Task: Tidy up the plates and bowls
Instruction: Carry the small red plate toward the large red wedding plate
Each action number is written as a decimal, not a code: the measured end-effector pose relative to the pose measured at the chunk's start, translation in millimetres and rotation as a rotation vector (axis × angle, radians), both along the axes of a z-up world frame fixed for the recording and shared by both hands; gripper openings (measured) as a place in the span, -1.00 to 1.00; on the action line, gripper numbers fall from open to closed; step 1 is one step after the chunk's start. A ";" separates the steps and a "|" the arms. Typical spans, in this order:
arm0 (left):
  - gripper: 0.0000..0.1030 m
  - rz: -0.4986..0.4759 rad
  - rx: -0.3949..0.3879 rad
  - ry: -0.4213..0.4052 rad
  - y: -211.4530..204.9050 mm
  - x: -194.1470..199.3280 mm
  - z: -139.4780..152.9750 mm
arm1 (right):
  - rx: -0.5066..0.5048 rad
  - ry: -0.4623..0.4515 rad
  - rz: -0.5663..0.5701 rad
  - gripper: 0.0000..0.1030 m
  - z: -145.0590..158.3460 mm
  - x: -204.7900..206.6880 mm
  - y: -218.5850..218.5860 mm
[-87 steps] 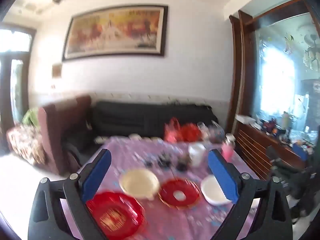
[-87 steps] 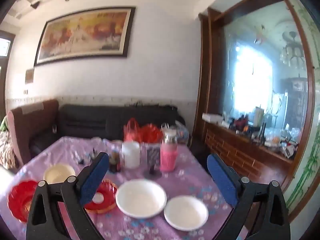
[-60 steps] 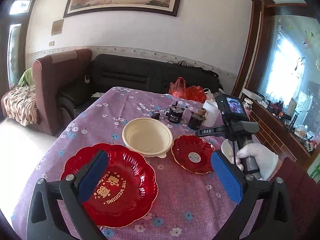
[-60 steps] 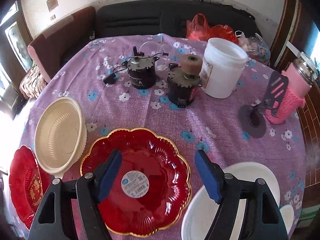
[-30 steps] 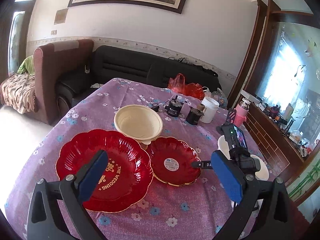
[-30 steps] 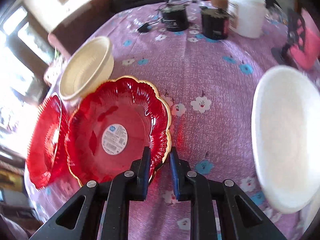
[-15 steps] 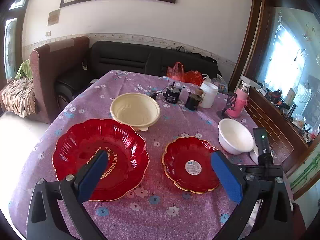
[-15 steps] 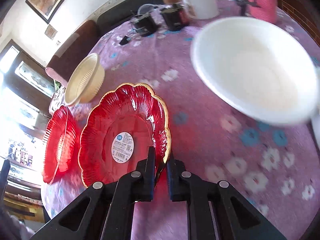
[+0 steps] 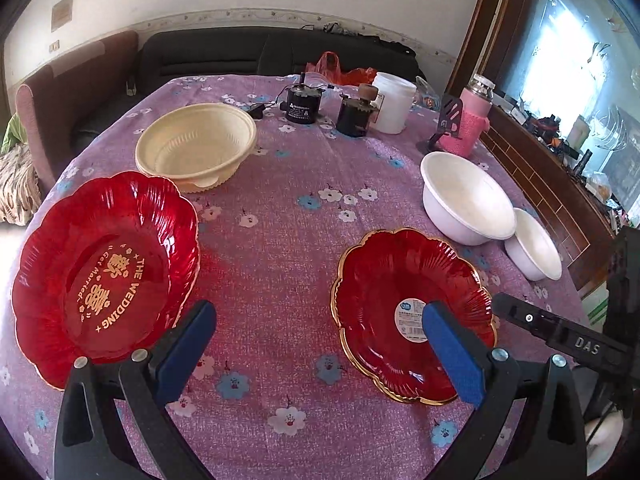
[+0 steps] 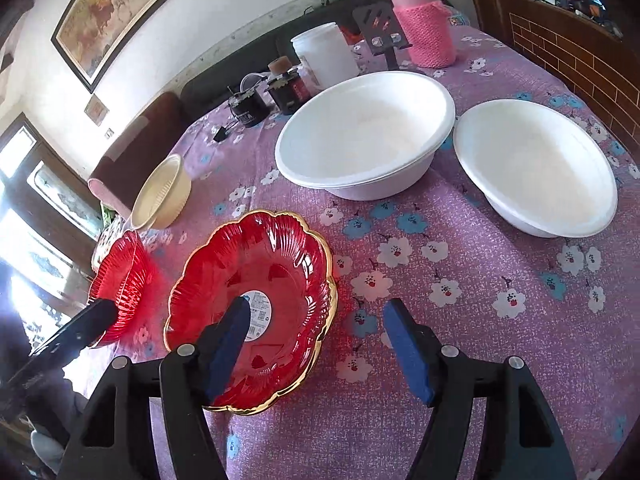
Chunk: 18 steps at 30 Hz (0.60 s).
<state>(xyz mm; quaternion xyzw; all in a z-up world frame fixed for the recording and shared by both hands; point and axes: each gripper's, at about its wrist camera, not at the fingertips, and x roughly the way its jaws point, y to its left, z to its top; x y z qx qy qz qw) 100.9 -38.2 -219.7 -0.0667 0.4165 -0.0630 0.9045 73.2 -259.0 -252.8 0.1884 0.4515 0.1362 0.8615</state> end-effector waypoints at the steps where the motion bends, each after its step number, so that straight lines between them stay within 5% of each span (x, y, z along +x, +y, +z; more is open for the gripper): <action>1: 0.99 -0.002 0.022 0.003 -4.0 3.3 -3.1 | 0.010 0.005 -0.005 0.43 -1.0 0.3 1.0; 6: 0.95 -0.023 0.038 0.038 -13.1 19.2 -15.7 | -0.006 0.050 -0.024 0.43 -9.0 1.4 5.5; 13: 0.15 -0.049 -0.024 0.124 -13.3 43.7 -37.8 | -0.060 0.034 -0.032 0.30 -9.2 1.2 15.7; 18: 0.06 -0.043 -0.062 0.149 -12.6 47.6 -49.2 | -0.044 0.052 -0.026 0.11 -15.9 4.8 20.6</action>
